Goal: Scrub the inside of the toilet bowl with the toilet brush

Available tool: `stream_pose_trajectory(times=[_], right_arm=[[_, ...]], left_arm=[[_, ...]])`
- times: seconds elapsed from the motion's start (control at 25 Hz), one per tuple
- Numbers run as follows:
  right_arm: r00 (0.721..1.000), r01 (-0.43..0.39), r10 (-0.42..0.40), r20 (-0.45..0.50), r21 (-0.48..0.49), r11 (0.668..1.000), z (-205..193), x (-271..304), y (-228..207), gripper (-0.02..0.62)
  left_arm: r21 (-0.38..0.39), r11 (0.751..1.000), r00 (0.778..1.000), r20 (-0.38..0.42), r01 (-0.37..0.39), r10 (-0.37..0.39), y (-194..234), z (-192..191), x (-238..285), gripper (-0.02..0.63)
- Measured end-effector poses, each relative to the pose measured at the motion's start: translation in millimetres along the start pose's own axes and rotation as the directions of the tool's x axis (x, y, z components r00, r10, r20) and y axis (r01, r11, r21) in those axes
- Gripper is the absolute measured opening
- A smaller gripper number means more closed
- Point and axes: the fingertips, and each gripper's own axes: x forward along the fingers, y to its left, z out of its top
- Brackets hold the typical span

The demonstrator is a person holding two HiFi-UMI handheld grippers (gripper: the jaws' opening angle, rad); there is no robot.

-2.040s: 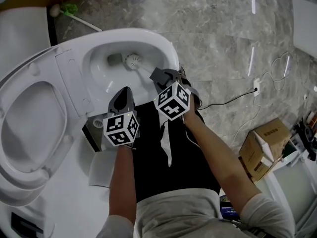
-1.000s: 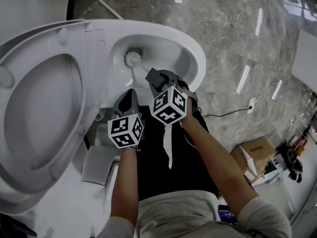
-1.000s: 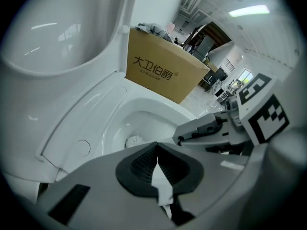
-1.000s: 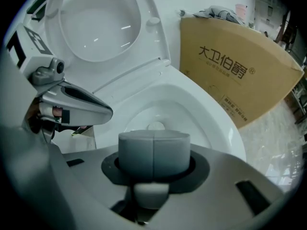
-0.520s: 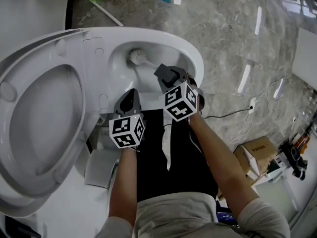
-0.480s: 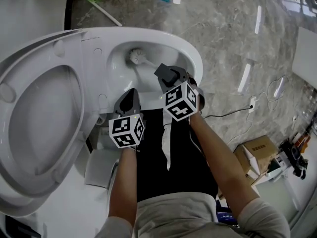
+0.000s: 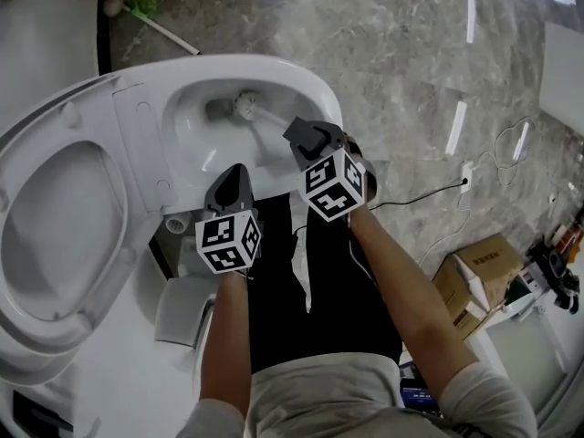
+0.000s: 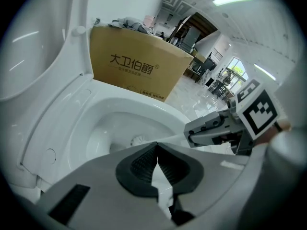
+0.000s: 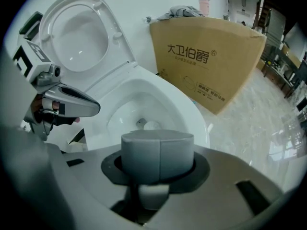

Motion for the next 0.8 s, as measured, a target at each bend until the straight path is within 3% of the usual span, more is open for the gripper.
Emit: stream_pose_trajectory(times=[0.4, 0.8], right_arm=[[0.999, -0.046, 0.046, -0.009, 0.027, 0.999, -37, -9, 4, 0.144], [0.994, -0.069, 0.063, 0.089, 0.064, 0.996, -41, -44, -13, 0.144]], left_arm=[[0.024, 1.0, 1.0, -0.005, -0.014, 0.014, -34, -9, 8, 0.011], [0.014, 0.998, 0.997, 0.027, -0.066, 0.065, -46, -8, -9, 0.011]])
